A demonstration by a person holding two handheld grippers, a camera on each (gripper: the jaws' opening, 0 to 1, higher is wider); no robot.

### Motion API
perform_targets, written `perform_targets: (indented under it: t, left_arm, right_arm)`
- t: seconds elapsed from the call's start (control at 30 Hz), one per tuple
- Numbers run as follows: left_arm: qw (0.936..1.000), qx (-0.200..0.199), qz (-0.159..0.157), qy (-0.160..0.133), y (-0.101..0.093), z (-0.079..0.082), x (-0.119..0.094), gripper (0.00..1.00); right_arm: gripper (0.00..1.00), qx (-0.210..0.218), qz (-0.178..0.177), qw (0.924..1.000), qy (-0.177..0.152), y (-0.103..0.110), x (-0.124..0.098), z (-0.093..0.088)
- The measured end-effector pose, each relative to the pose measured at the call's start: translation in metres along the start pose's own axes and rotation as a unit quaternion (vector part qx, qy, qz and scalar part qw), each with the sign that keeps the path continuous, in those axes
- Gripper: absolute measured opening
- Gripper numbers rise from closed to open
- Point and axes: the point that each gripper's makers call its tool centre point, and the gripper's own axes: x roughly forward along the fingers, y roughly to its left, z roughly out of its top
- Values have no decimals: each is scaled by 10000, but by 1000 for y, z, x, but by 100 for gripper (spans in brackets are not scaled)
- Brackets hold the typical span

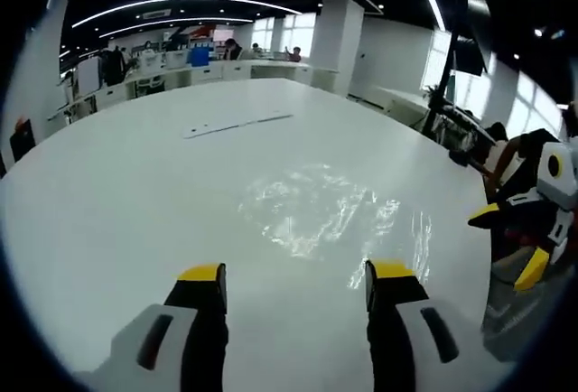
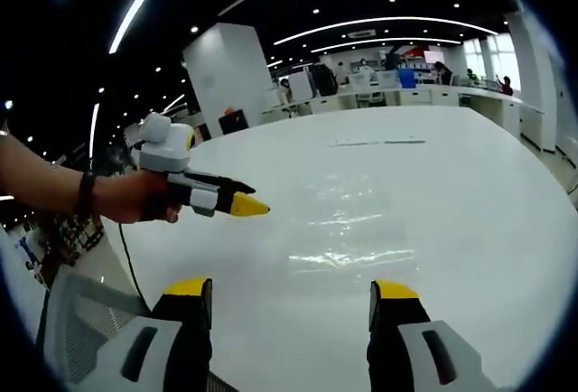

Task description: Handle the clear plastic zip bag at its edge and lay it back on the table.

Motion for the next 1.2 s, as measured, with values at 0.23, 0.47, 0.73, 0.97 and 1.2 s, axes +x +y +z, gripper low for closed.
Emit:
perform_targets:
  t: [0.23, 0.47, 0.73, 0.97, 1.2]
  left_arm:
    - [10000, 37, -38, 71, 6, 15, 24, 59]
    - [9996, 205, -59, 192, 21, 23, 53, 64]
    - [9993, 311, -78, 210, 33, 27, 79, 63]
    - [9973, 654, -204, 246, 31, 23, 93, 61]
    - [9963, 817, -162, 205, 28, 25, 94, 59]
  right_arm:
    - [70, 95, -19, 10000, 12, -3, 1, -2]
    - [70, 118, -8, 9999, 98, -2, 1, -6]
    - [70, 128, 27, 9997, 216, -2, 5, -12]
    - [70, 146, -17, 9995, 275, -4, 4, -14]
    - [69, 283, -155, 9992, 222, -12, 2, -13]
